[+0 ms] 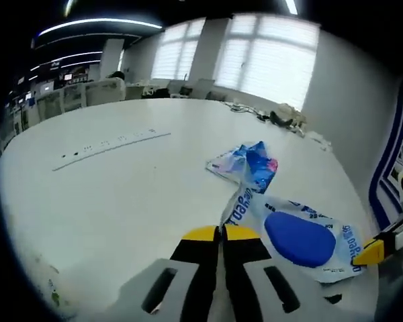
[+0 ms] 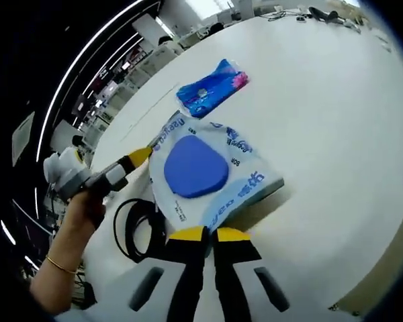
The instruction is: Arrange the tabletop items into an orderly group along one side of the table until the central work area is clear of visible clutter.
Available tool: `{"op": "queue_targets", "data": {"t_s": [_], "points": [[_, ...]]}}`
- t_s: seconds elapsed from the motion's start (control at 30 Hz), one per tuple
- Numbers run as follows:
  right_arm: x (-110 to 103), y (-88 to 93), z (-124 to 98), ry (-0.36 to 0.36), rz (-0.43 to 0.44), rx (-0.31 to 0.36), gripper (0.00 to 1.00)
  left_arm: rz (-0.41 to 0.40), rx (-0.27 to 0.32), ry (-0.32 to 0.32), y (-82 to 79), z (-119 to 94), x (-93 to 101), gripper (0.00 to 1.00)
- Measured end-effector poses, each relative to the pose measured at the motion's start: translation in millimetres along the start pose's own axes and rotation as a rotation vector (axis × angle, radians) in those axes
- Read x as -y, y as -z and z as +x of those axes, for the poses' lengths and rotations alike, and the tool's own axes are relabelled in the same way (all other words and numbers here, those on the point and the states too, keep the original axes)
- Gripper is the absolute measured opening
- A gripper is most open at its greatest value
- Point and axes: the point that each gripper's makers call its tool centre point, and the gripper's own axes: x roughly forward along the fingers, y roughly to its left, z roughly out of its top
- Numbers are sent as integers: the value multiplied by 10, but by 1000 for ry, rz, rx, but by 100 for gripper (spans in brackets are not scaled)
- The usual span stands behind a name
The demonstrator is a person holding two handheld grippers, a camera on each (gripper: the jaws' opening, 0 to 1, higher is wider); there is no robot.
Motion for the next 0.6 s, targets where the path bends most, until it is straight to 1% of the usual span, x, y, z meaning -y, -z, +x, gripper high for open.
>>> {"op": "queue_targets", "data": {"t_s": [0.07, 0.17, 0.37, 0.5, 0.6], "points": [[-4, 6, -21, -1, -7, 1, 0, 39, -8, -2, -5, -42, 15, 0], [3, 3, -44, -1, -19, 4, 0, 54, -5, -2, -52, -119, 57, 0], [-6, -68, -103, 7, -79, 25, 0, 109, 3, -12, -127, -261, 104, 0], [-44, -125, -146, 0, -121, 37, 0, 102, 16, -29, -175, -362, 101, 0], [-82, -220, -187, -1, -181, 63, 0, 107, 35, -40, -228, -446, 99, 0]]}}
